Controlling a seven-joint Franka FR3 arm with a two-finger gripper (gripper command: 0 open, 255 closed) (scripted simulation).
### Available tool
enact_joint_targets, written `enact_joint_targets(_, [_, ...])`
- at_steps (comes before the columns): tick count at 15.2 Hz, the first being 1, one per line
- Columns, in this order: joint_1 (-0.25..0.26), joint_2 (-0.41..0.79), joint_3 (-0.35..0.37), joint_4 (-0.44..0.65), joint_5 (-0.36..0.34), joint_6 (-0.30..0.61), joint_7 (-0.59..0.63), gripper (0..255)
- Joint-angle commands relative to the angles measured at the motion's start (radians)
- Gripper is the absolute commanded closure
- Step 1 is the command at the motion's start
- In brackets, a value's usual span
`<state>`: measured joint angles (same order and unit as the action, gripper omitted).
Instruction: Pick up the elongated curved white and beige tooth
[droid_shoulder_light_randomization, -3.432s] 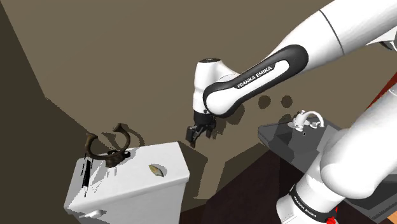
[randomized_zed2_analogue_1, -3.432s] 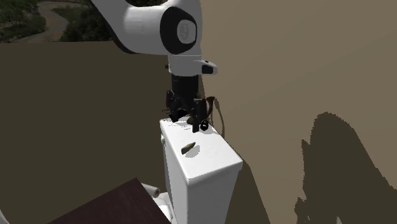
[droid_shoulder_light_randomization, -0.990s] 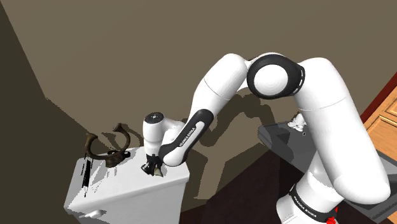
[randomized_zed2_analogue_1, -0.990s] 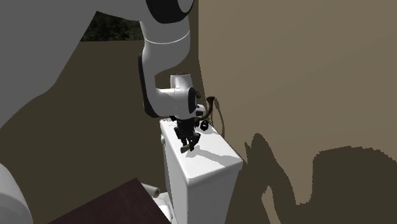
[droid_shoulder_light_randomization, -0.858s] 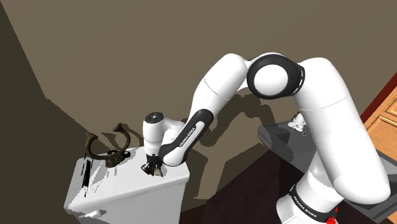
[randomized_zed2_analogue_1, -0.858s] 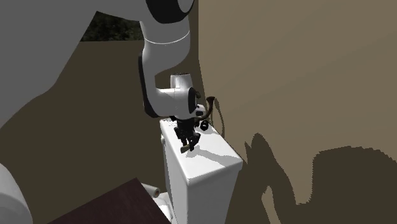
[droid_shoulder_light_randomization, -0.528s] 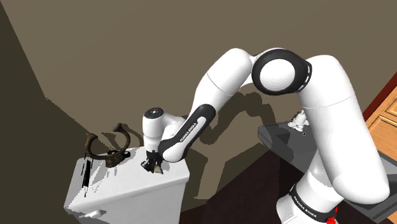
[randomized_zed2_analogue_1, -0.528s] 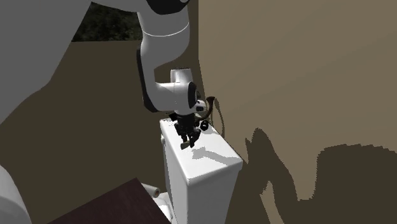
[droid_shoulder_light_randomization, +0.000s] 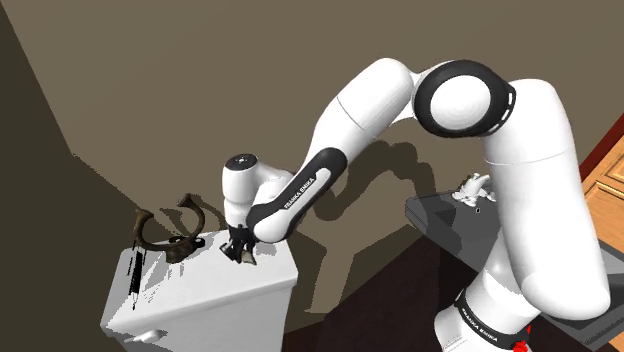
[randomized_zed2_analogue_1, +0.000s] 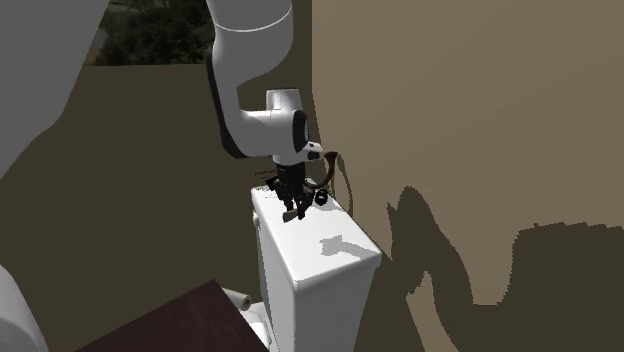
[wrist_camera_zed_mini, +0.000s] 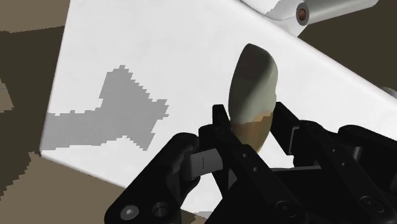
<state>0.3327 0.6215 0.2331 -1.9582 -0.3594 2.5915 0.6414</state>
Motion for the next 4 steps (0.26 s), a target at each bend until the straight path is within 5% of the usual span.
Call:
enact_joint_targets(1, [-0.008,-0.024,0.008,-0.008,0.009,-0.015,-0.009,255])
enact_joint_targets(4, [-0.012,-0.036,0.013,-0.011,0.014,-0.025,-0.013,255])
